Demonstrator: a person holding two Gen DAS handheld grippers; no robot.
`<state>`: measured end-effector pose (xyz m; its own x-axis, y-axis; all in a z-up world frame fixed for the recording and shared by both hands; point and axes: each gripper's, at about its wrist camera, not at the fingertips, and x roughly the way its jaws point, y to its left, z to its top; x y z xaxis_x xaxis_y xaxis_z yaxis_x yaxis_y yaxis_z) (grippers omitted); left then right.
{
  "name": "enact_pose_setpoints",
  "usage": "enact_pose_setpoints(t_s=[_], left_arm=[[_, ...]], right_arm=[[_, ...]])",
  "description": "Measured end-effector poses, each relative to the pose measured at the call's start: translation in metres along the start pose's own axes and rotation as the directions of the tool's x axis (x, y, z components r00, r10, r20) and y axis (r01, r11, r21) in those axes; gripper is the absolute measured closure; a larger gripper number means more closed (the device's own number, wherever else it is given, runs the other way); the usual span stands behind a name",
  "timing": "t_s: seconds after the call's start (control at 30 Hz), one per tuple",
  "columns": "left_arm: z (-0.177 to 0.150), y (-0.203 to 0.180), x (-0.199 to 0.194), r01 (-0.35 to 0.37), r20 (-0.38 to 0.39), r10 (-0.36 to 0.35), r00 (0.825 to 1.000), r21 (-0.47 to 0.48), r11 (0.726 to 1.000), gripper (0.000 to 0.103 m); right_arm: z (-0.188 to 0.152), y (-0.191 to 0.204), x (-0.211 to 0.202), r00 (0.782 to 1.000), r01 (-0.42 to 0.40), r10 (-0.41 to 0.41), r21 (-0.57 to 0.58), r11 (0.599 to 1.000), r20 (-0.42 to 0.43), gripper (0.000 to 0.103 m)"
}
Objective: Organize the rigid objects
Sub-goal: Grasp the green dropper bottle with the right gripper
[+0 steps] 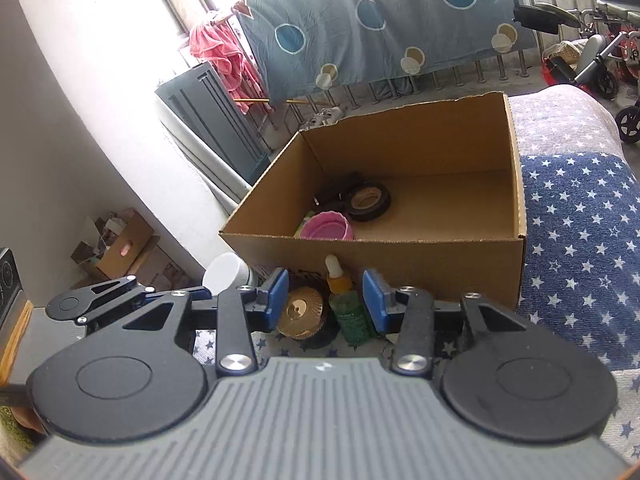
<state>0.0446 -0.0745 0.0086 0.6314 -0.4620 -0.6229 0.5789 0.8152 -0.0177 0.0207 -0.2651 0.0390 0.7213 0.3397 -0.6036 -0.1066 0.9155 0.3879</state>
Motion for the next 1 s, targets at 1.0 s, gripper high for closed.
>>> enact_pose_setpoints(t_s=[1.0], left_arm=[[-0.009, 0.004, 0.102, -0.104, -0.036, 0.105, 0.994, 0.026, 0.994, 0.067]], right_arm=[[0.022, -0.014, 0.124, 0.988, -0.013, 0.011, -0.010, 1.000, -0.151, 0.072]])
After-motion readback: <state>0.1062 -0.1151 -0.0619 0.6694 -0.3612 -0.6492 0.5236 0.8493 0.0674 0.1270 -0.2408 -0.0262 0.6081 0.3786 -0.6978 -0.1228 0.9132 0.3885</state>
